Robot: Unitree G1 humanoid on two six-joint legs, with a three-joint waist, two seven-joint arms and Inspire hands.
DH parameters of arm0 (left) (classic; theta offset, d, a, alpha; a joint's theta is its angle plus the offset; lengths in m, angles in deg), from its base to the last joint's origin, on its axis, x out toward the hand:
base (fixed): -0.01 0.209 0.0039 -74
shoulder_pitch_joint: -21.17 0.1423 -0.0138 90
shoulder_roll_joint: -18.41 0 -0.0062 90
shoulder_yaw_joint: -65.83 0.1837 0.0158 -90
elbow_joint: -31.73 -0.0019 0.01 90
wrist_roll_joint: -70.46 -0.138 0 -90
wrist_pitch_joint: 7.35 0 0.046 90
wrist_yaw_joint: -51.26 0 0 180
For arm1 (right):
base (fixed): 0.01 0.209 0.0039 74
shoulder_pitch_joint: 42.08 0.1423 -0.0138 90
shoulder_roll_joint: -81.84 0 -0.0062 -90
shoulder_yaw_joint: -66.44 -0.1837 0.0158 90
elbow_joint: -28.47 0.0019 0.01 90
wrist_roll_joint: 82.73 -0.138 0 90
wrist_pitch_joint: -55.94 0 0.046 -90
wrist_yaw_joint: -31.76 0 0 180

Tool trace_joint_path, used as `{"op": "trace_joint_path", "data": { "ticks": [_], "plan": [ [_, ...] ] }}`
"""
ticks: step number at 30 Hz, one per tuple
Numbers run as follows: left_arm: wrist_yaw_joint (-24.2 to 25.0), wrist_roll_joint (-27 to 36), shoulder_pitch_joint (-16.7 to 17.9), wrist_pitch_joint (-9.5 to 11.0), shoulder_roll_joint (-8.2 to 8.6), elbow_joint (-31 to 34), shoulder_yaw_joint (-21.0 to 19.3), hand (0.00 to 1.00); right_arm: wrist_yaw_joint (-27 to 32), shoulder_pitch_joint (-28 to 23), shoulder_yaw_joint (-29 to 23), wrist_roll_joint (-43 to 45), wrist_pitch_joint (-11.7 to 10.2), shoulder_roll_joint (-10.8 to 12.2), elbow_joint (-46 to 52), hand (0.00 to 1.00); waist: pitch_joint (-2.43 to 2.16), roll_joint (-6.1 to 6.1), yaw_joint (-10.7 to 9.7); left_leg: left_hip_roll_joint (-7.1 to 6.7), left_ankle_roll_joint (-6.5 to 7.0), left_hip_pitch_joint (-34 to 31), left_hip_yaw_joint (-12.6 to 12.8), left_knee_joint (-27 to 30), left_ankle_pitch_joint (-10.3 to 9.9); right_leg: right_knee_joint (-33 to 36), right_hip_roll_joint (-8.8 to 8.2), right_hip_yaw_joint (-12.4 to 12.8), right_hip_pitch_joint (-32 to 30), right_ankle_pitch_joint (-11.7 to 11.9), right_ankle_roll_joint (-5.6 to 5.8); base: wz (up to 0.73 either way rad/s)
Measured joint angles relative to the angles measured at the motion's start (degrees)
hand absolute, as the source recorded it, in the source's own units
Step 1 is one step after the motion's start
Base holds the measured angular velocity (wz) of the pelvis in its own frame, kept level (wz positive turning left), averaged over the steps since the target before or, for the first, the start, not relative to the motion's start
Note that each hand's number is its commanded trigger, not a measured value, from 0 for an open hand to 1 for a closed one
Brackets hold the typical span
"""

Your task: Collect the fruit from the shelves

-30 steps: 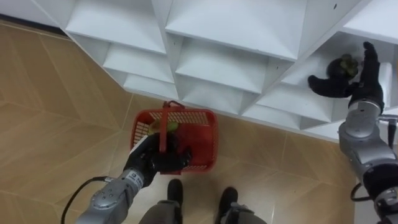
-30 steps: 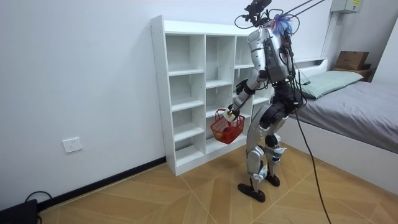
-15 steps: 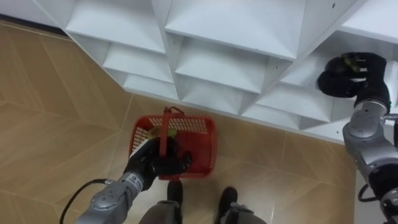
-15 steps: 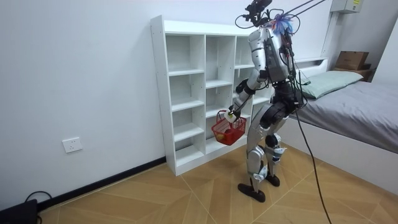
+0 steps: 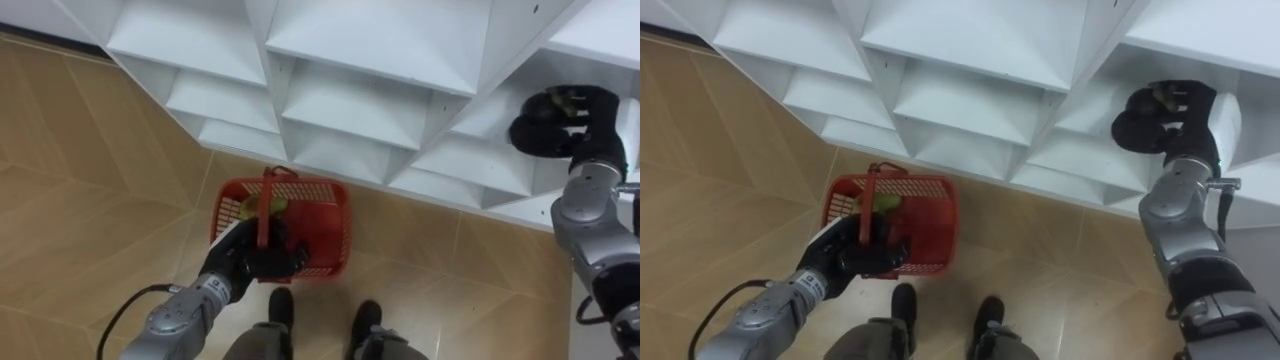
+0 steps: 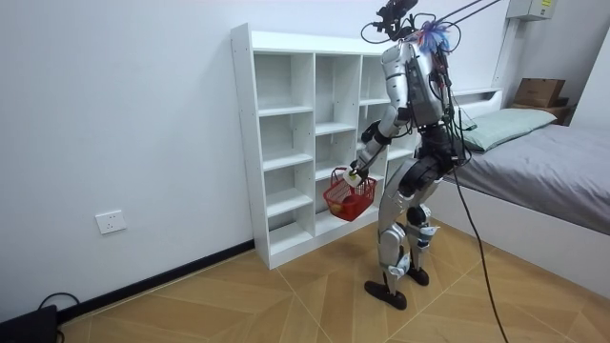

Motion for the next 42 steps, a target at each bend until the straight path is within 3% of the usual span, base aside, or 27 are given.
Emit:
{"op": "trace_joint_path", "data": {
  "ticks": [8, 14, 24, 28, 31, 42],
  "plan": [
    [-0.01, -0.08, 0.24, 0.05, 0.55, 0.06, -0.39, 1.00, -2.62, -0.54, -0.07, -0.06, 1.02, 0.35, -0.03, 1.00, -0.02, -0.03, 0.04, 0.11, 0.00, 1.83, -0.12, -0.16, 0.00, -1.13, 0.16, -0.18, 2.22, 0.08, 0.03, 0.01],
    [-0.01, -0.17, 0.22, 0.31, 0.51, 0.11, -0.46, 1.00, -3.07, -1.83, -0.52, 0.40, -0.82, 0.50, 4.24, 1.00, -0.51, 0.90, -0.18, 0.37, -0.01, 1.79, -0.73, -0.09, 0.00, -1.99, 0.42, -1.26, 3.11, 0.61, -0.09, 0.04],
    [-1.33, -0.69, 0.06, 1.90, 0.78, 1.21, -1.83, 1.00, -6.48, -10.57, -0.38, 0.70, -4.15, 2.08, 14.90, 1.00, -1.29, 2.18, -0.86, 0.40, -0.02, 4.04, -0.69, -0.49, -0.01, -2.77, 0.54, -1.31, 5.52, 0.65, -0.01, 0.00],
    [-1.31, -0.93, 1.25, 3.07, 0.80, 1.22, -3.49, 1.00, -9.12, -13.80, -0.46, 1.47, -4.44, 2.78, 17.17, 1.00, -1.56, 2.48, -1.47, 0.30, -0.01, 6.74, 0.48, -1.77, -0.01, -3.23, 0.63, -0.09, 7.31, 0.74, 0.23, -0.12],
    [-1.24, -2.27, 3.38, 3.30, 0.77, 2.89, -3.93, 1.00, -10.91, -19.52, -0.44, 2.16, -4.69, 3.03, 23.72, 1.00, -2.30, 3.13, -2.36, 0.19, -0.04, 8.96, 0.68, -3.49, 0.15, -5.08, 0.97, 0.21, 9.29, 1.28, 0.45, -0.10],
    [-0.46, -3.36, 4.44, 4.56, 2.19, 3.83, -4.86, 1.00, -16.96, -25.81, 0.02, 3.89, -5.70, 7.18, 29.88, 1.00, -2.49, 3.18, -4.72, 0.62, -0.30, 11.70, 1.80, -4.99, 0.47, -7.13, 2.08, 0.75, 11.92, 1.81, 0.38, -0.04]
  ]
}}
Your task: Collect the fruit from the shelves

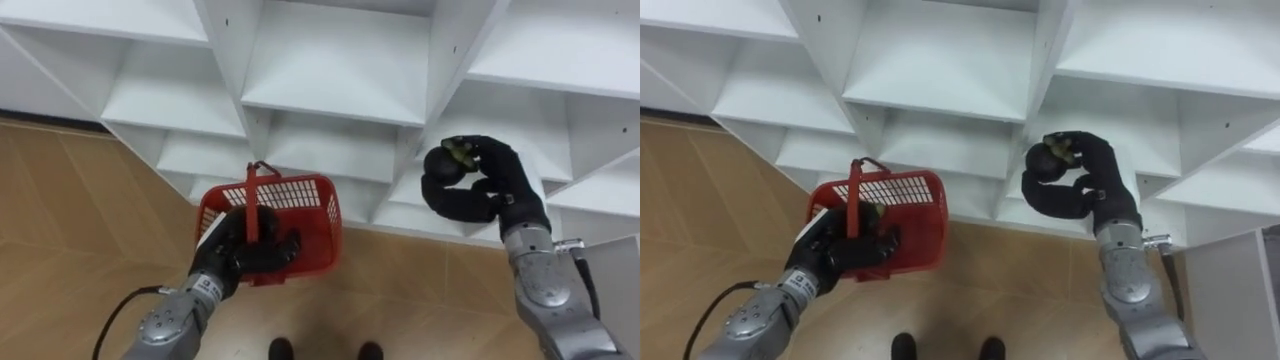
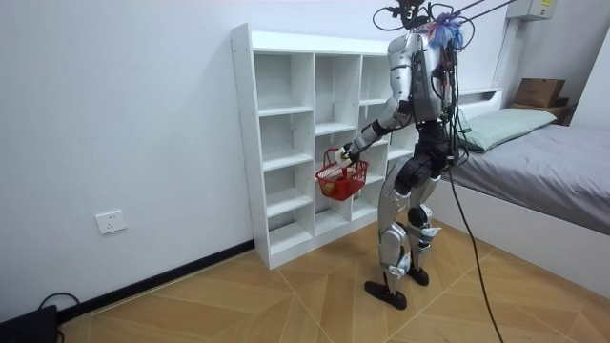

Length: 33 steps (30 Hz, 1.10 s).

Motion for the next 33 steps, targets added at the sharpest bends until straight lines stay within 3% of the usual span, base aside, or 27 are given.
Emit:
{"op": "trace_joint_path", "data": {
  "ticks": [8, 14, 19, 26, 33],
  "plan": [
    [0.19, 0.13, 0.54, 0.56, 0.36, 1.15, 0.00, 1.00, -5.09, -4.16, 0.14, 0.05, -0.12, 2.76, 1.68, 1.00, -0.19, 0.40, -0.18, 0.51, -0.15, 0.15, 0.05, 0.25, -0.08, -0.18, 0.39, 0.34, 0.16, 0.23, -0.29, -0.01],
    [1.41, 1.31, 1.64, 0.56, 0.62, 1.75, 0.80, 1.00, -7.93, -5.20, 0.32, -0.29, -0.11, 3.53, 3.17, 1.00, -0.81, 1.94, -0.24, 0.59, -0.43, 0.76, 0.22, -0.03, 0.12, -1.02, 0.54, -0.16, 0.96, 0.70, -0.52, -0.01],
    [3.55, 2.09, 2.26, 0.58, 1.43, 3.10, 1.46, 1.00, -11.71, -5.16, 1.21, -0.78, -0.11, 5.10, 4.76, 1.00, -0.77, 1.98, -0.59, 0.66, -0.56, 0.72, 0.21, -0.03, 0.19, -0.93, 0.55, -0.43, 1.00, 0.64, -0.71, 0.00],
    [4.65, 2.11, 2.99, 0.59, 1.84, 3.50, 2.56, 1.00, -14.76, -5.18, 2.26, -0.70, -0.10, 5.52, 4.81, 1.00, -0.55, 2.28, -0.72, 0.66, -0.56, 0.35, 0.13, -0.11, 0.17, -1.10, 0.53, -0.50, 0.97, 0.64, -0.67, 0.00],
    [4.82, 0.01, 3.02, 0.59, 3.58, 3.71, 2.74, 1.00, -17.00, -5.31, 2.27, -0.62, 0.02, 7.07, 7.05, 1.00, -0.33, 2.64, -0.66, 0.70, -0.76, 0.15, 0.16, -0.95, 0.15, -1.98, 0.91, -0.38, 0.73, 0.65, -0.69, 0.00]
  ]
}}
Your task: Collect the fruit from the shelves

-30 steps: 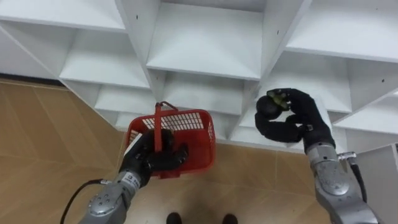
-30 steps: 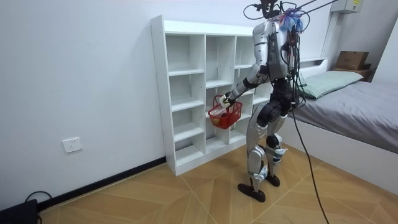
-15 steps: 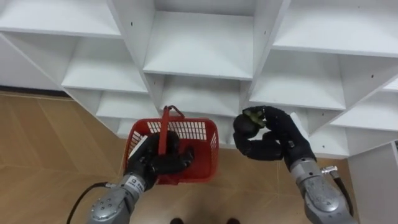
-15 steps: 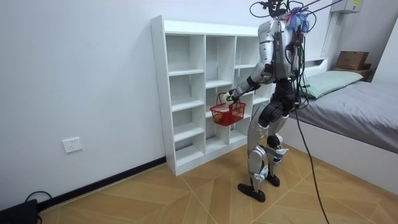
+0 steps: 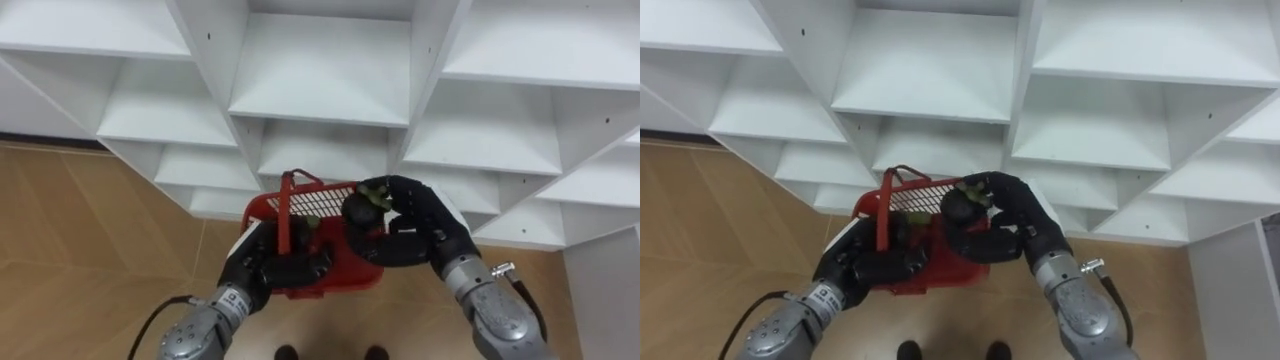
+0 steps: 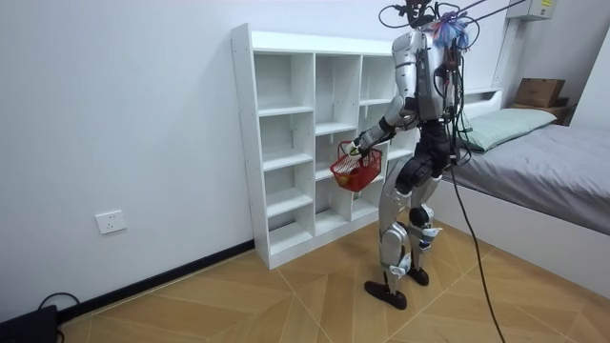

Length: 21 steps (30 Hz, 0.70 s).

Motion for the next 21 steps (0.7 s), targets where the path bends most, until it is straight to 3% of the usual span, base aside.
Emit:
{"op": "trace_joint_path", "data": {
  "ticks": [4, 6, 7, 8, 21],
  "plan": [
    [0.02, 0.06, -0.03, 0.00, 0.16, 0.37, 0.17, 1.00, -1.08, -0.01, 0.20, 0.17, 0.04, 0.27, 1.03, 1.00, 0.00, 0.01, -0.07, -0.06, -0.06, -0.43, 0.06, -0.04, -0.04, 0.14, -0.04, 0.37, -0.71, -0.01, 0.00, -0.03],
    [0.00, 0.07, -0.04, 0.00, 0.17, 0.37, 0.26, 1.00, -1.49, -0.08, 0.64, 0.42, 0.32, 0.36, 1.04, 0.63, 0.01, -0.01, -0.24, -0.11, -0.06, -0.42, 0.07, -0.04, -0.05, 0.13, -0.10, 0.40, -0.71, -0.07, 0.07, 0.00],
    [-0.08, 0.08, -0.05, 0.00, 0.19, 0.37, 0.25, 1.00, -1.60, -0.08, 1.20, 0.50, 0.64, 0.51, 1.03, 0.24, 0.02, -0.03, -0.32, -0.12, -0.06, -0.41, 0.10, -0.04, -0.05, 0.17, -0.13, 0.40, -0.72, -0.11, 0.09, 0.00],
    [-0.14, 0.08, -0.06, 0.00, 0.19, 0.37, 0.25, 1.00, -1.70, -0.10, 1.44, 0.58, 0.68, 0.49, 1.04, 0.00, 0.02, -0.04, -0.41, -0.12, -0.06, -0.41, 0.11, -0.04, -0.05, 0.18, -0.14, 0.41, -0.73, -0.11, 0.09, 0.00],
    [-0.16, 0.00, 0.23, -0.06, 0.25, 0.37, 0.88, 1.00, -4.73, -0.75, 2.12, 1.49, 1.19, 0.93, 1.08, 0.00, 0.23, -0.37, -0.81, 0.00, -0.11, -0.49, 0.00, 0.30, -0.10, 0.66, -0.03, 0.45, -0.84, -0.21, 0.03, 0.00]
  ]
}}
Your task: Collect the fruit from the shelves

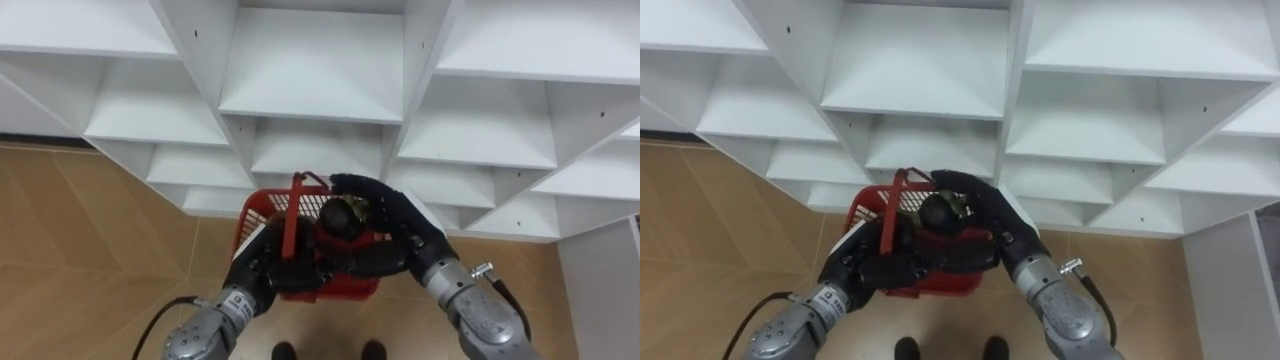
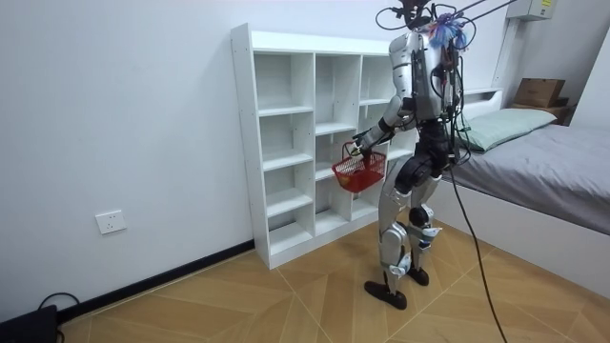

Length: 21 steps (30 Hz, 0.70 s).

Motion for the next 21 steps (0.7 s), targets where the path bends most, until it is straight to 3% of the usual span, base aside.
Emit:
{"op": "trace_joint_path", "data": {
  "ticks": [14, 21],
  "plan": [
    [-0.27, 0.06, 0.13, -0.02, -1.30, 4.13, -0.15, 1.00, -0.50, -0.12, 0.02, -0.14, 0.58, -0.18, 3.74, 0.00, -0.02, -0.11, -0.12, -0.09, 0.00, -0.79, 0.09, 0.53, 0.00, 0.71, 0.00, 0.79, -1.03, -0.04, 0.01, -0.01],
    [-0.48, 0.06, 0.13, -0.02, -1.39, 4.23, -0.19, 1.00, -0.50, -0.12, 0.02, -0.14, 0.58, -0.19, 3.74, 0.00, -0.05, -0.72, -0.12, -0.01, 0.01, -0.77, 0.05, 0.89, 0.00, 0.72, 0.03, 0.82, -0.98, -0.02, -0.01, 0.00]
  ]
}}
